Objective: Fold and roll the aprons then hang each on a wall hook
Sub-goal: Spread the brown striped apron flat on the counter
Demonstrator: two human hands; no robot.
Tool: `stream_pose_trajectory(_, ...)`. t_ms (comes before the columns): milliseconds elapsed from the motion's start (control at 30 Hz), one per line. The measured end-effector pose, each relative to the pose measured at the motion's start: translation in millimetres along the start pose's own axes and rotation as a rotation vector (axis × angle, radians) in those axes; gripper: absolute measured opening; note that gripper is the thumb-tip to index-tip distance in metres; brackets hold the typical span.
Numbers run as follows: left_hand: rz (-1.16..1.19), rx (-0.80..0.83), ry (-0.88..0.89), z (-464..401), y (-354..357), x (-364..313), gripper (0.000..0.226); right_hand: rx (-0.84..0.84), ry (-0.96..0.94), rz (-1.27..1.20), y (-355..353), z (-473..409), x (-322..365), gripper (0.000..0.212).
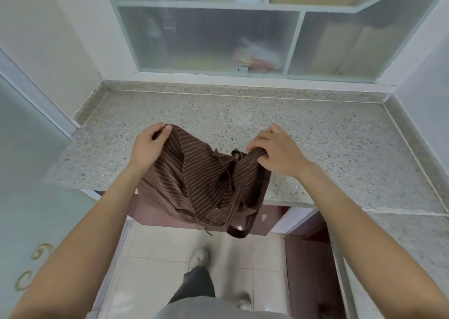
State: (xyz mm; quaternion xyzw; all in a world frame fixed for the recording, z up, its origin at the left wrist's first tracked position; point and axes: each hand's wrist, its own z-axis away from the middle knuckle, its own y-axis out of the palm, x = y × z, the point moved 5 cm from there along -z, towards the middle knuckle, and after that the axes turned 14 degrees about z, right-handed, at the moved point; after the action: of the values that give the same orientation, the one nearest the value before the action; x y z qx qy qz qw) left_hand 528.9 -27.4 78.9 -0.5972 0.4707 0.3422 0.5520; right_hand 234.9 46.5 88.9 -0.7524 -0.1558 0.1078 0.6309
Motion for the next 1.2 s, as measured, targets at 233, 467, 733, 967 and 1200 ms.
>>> stream_pose_trajectory(233, -0.106, -0.171, 0.074, -76.4, -15.6, 11.2, 0.032, -0.006, -0.017, 0.114, 16.0, -54.2, -19.1, 0.051)
stream_pose_trajectory(467, -0.364, -0.046, -0.147, -117.1, -11.5, 112.8, 0.034, 0.215, 0.197, 0.11, 106.1, -100.6, -31.7, 0.035)
stream_pose_trajectory(733, -0.433, 0.447, -0.081, -104.2, 53.4, 153.8, 0.031, 0.328, 0.052, 0.076, 180.2, -129.3, 8.3, 0.034)
stream_pose_trajectory(967, -0.742, 0.821, -0.118, -49.1, 119.0, 193.5, 0.074, 0.6, 0.022, 0.26, 223.5, -135.7, 24.2, 0.063)
stream_pose_trajectory(1200, -0.659, 0.781, 0.053, -64.7, 105.6, 198.1, 0.023, 0.581, 0.034, 0.379, 235.7, -142.9, 18.6, 0.042)
